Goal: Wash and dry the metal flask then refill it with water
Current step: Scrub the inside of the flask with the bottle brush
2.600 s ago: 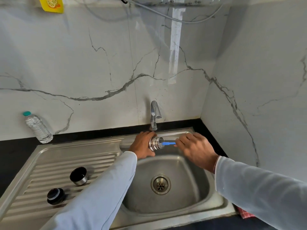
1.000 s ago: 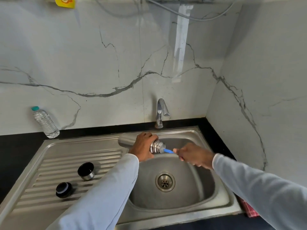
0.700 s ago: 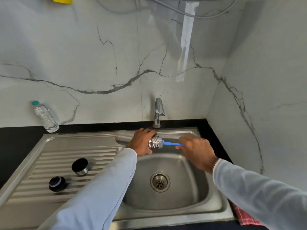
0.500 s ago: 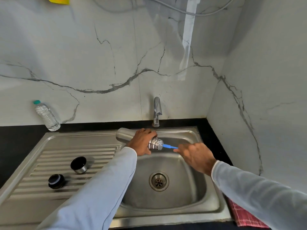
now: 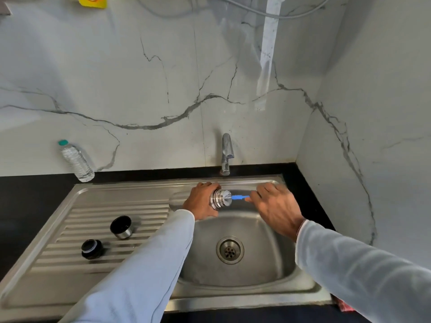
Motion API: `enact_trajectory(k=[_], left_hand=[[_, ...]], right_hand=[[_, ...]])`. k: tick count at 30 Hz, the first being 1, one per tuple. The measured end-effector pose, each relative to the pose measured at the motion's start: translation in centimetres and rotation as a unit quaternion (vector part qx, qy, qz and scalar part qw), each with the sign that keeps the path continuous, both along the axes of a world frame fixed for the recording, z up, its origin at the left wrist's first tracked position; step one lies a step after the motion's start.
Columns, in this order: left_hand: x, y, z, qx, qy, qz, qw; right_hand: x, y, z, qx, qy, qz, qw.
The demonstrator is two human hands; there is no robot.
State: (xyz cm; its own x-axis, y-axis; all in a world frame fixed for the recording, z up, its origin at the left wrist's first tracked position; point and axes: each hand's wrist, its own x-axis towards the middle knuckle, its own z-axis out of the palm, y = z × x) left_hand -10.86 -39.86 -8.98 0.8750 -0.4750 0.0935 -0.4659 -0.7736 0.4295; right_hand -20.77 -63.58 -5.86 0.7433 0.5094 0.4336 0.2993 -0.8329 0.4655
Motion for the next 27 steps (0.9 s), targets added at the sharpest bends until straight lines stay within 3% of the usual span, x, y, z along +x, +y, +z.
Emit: enact_trajectory(k=[3,5,6,8,9,10,13,15,21,27], left_hand=[[-0.1,0.8,-0.1,0.012,-0.027,-0.017,0.999],[-0.1,1.2,-0.2,0.019,-0.036,-0.019,0.999],[0.0,1.4,-0.3,0.024,-0.04,-0.023,0.999],[0.1,1.8,-0.5,0.031,-0.04,-0.032,0.998],[0.0,1.8,-0.6,0.028,-0.032,-0.035,0.998],[0.1,1.9,-0.6,0.018,-0.021,-0.037,0.999],[-0.1,2.2,-1.1,-0.028,0.007,-0.027,0.999],[0.2,2.7,-1.6,-0.055,0.011,-0.014,0.998],[1.1,2.7,-1.1,-0.076,0.024,-0.004,0.997],[1.3,2.5,-1.9,-0.081,0.026,-0.017,0.996]], right_hand=[[-0.7,1.0,0.2,0.028,0.104,-0.077,0.991],[-0.9,2.6,0.6,0.178,0.255,-0.176,0.934],[-0.6,3.1,1.0,0.292,0.355,-0.199,0.866],[0.0,3.2,2.7,0.46,0.511,-0.23,0.689],[0.1,3.1,3.5,0.48,0.537,-0.231,0.654],[0.3,3.0,4.2,0.463,0.534,-0.227,0.67],[0.2,3.3,5.4,0.258,0.399,-0.213,0.854],[-0.5,3.5,5.9,0.169,0.303,-0.21,0.914],[-1.6,3.6,7.3,0.08,0.22,-0.192,0.953],[-2.2,3.8,5.7,0.072,0.249,-0.202,0.944]])
